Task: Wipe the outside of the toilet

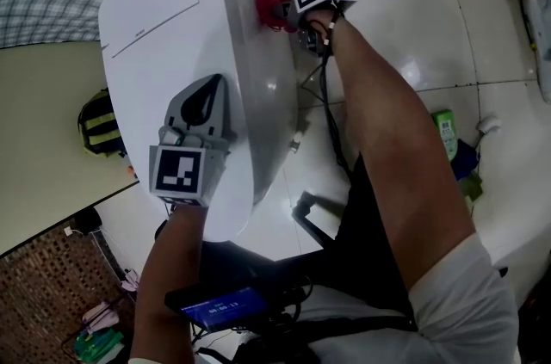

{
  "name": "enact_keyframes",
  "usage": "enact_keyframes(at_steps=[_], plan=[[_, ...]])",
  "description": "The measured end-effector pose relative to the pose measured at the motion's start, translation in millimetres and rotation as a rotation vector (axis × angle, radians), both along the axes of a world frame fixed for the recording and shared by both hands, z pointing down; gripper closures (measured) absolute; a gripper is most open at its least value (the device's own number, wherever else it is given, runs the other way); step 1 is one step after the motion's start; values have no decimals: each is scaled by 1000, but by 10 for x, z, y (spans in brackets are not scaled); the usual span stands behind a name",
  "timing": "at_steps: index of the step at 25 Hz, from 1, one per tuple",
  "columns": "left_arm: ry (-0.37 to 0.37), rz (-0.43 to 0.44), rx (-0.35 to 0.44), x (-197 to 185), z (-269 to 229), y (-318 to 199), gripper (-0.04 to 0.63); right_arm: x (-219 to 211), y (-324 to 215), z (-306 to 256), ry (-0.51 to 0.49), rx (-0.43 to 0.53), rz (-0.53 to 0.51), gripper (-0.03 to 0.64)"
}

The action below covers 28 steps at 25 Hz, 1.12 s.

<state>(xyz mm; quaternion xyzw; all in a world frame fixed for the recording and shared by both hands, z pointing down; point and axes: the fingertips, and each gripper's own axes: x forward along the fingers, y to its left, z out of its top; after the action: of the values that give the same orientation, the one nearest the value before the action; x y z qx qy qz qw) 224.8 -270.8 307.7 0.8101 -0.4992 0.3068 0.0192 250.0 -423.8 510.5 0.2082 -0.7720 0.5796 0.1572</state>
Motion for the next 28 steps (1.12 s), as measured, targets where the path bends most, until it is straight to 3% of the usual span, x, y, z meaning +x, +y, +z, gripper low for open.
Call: enact_keyframes(at_steps=[15, 24, 28], plan=[[9, -13, 3, 8, -6, -29, 611, -11, 705, 28, 73, 33, -225, 482], [-16, -12, 6, -6, -8, -34, 611, -43, 1427, 177, 199, 72, -531, 481], [-15, -15, 6, -7, -7, -34, 611, -86, 1700, 278, 231, 82, -597, 482]])
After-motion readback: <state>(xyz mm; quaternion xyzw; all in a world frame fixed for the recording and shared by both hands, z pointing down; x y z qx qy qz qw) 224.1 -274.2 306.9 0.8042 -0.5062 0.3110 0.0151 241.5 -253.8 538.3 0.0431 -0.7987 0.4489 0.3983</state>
